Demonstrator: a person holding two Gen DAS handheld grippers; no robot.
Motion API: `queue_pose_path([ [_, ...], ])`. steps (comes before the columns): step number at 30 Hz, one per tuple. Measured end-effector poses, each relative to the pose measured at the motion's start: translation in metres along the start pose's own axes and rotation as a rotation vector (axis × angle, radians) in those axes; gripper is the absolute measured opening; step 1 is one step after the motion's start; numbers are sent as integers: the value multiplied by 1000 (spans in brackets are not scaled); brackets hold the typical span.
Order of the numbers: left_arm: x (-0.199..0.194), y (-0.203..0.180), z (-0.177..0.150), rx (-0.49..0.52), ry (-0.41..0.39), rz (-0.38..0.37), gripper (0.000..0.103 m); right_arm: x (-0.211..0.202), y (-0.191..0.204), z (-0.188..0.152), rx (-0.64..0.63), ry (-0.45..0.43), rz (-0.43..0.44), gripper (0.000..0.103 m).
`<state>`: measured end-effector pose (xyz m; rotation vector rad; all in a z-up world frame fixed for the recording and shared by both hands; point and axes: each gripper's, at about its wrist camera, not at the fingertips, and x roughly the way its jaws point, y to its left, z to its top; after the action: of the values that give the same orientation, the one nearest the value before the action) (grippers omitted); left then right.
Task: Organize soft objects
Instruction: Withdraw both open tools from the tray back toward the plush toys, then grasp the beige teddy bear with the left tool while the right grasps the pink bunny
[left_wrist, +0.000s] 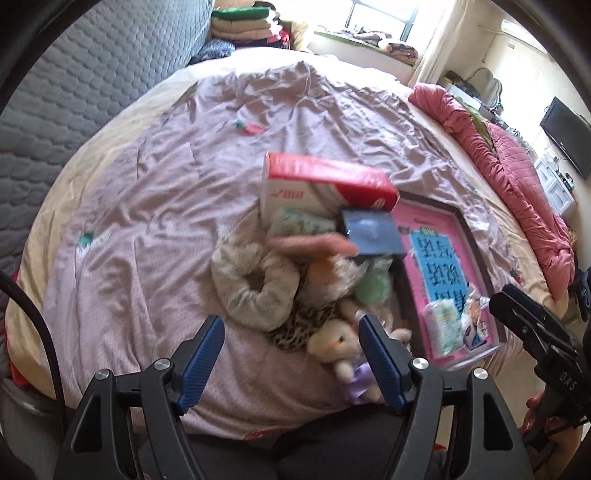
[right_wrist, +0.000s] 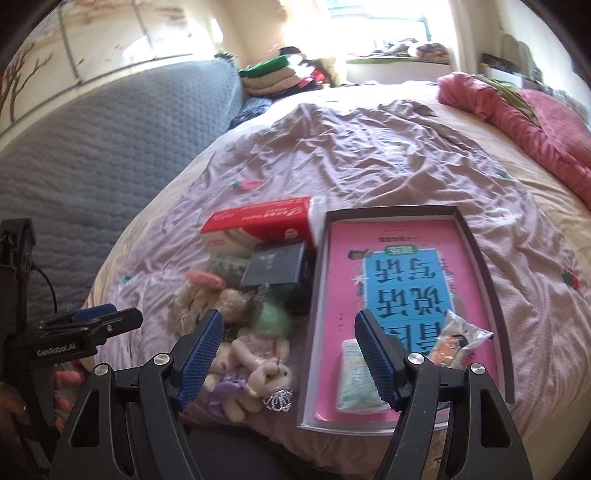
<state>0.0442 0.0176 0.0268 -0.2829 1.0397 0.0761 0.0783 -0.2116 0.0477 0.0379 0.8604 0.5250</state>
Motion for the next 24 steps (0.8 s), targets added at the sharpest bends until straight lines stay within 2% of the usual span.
queue_pose_path([
  [8, 31, -5, -25, -3, 108, -72, 74, 37, 30, -23, -235, 145, -43, 75],
  [14, 58, -10, -33, -52, 177, -118, 74, 50, 33, -35, -317, 196, -55, 75],
  [19, 75, -13, -33, -87, 211, -166, 73, 56, 28, -39, -329, 216, -69, 75],
  [24, 94, -15, -33, -127, 255, -190, 65, 60, 27, -40, -331, 226, -63, 75],
])
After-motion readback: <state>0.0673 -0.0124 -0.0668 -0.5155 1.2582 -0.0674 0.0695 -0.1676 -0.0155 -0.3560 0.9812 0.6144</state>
